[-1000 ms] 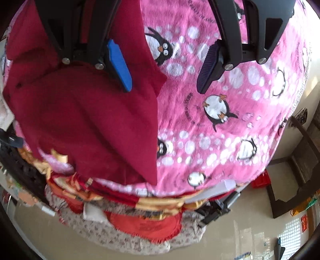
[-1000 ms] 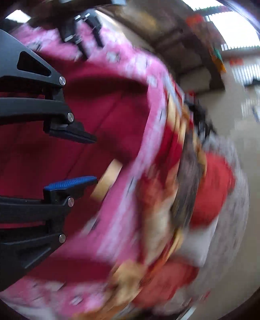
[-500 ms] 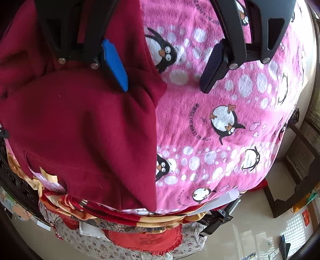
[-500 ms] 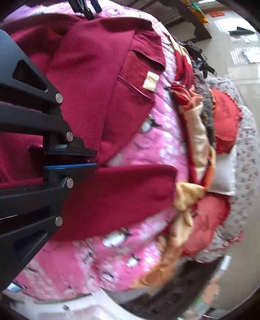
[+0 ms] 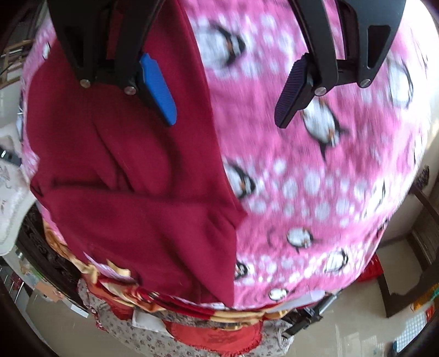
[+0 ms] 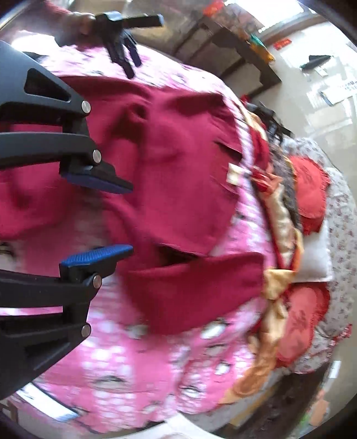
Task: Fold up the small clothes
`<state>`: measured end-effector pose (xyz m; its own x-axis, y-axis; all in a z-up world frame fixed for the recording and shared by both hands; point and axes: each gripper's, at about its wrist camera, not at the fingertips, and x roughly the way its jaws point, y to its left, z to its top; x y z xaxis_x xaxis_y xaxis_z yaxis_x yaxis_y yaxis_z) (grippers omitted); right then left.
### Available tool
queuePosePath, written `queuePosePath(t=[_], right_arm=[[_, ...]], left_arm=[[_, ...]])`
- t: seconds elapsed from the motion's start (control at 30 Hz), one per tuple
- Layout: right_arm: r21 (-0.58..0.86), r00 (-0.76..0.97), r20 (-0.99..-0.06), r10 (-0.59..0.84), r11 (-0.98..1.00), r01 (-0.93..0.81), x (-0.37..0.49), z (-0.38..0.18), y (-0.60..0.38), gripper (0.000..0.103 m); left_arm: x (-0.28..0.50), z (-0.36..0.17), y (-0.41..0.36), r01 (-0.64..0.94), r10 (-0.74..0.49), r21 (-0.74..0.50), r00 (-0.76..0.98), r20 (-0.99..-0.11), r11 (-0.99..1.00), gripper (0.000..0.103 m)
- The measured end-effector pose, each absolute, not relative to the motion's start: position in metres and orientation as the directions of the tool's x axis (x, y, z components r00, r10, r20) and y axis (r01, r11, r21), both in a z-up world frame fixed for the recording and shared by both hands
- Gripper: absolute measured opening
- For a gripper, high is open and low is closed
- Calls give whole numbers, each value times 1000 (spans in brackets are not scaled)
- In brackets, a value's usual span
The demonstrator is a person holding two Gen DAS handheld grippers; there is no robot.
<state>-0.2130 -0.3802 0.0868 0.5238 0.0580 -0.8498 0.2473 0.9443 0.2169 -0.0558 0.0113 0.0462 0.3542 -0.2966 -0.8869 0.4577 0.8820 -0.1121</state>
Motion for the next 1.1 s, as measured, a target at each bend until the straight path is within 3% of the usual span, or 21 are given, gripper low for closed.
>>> queuePosePath(t=[0.17, 0.33, 0.6, 0.8, 0.87, 0.9, 0.93, 1.1], right_arm=[[190, 477, -878, 36, 941, 279, -264, 54, -371, 19], [258, 477, -876, 73, 906, 336, -301, 24, -367, 21], [317, 523, -847, 96, 881, 352, -308, 6, -362, 22], [338, 555, -827, 89, 867, 365, -302, 4, -362, 22], [330, 560, -824, 86, 876, 351, -301, 5, -359, 12], [340, 562, -821, 99, 876, 342, -300, 5, -357, 0], [350, 563, -819, 109, 873, 339, -300, 6, -356, 0], [361, 596, -794, 117, 880, 309, -315, 34, -347, 0]], left_arm=[[-97, 47, 16, 500, -303, -119, 306, -903, 858, 78], [-127, 39, 18, 534, -299, -136, 230, -926, 834, 78], [-168, 28, 22, 526, -311, -199, 132, -941, 827, 78], [-184, 22, 11, 542, -291, -152, 179, -940, 826, 78], [-185, 23, 6, 557, -309, -160, 183, -933, 815, 54], [-186, 24, 1, 568, -306, -153, 184, -934, 809, 30], [-185, 26, -1, 576, -305, -153, 177, -936, 803, 11], [-169, 52, 15, 584, -354, -209, 146, -924, 785, 7]])
